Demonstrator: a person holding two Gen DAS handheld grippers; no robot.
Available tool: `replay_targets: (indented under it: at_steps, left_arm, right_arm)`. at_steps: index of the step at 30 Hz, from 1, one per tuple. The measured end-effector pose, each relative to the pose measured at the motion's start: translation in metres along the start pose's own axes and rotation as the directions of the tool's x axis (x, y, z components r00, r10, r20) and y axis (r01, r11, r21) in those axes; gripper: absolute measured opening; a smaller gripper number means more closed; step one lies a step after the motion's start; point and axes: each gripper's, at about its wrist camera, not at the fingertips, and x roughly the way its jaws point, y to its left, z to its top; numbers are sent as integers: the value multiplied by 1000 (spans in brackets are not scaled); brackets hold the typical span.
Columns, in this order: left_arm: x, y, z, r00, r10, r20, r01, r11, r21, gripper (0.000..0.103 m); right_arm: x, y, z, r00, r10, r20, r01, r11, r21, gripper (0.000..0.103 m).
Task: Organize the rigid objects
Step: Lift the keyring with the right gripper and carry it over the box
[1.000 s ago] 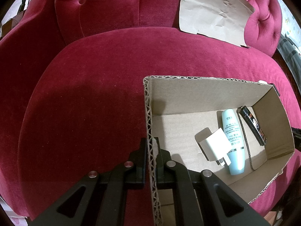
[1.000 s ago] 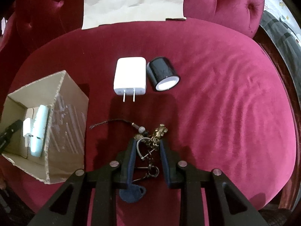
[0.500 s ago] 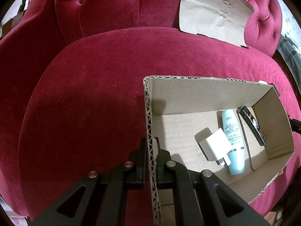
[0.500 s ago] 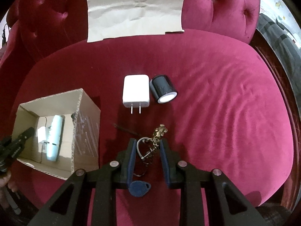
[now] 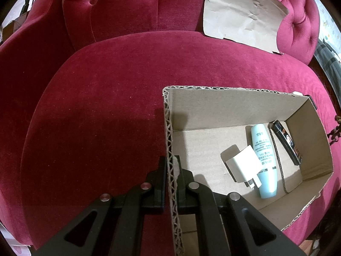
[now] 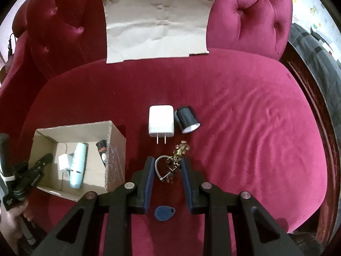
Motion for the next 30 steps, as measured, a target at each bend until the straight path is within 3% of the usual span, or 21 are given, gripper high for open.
replay_targets:
  at_steps: [12, 30]
  left_arm:
    - [0, 0, 0, 1000, -1, 0, 1, 1000, 0, 5]
    - [0, 0, 0, 1000, -1, -1, 1, 1000, 0, 5]
  right_arm:
    - [-36, 34, 15, 999, 15, 44, -14, 999, -41, 26]
    - [-71, 99, 33, 987, 130, 91, -113, 980, -164, 26]
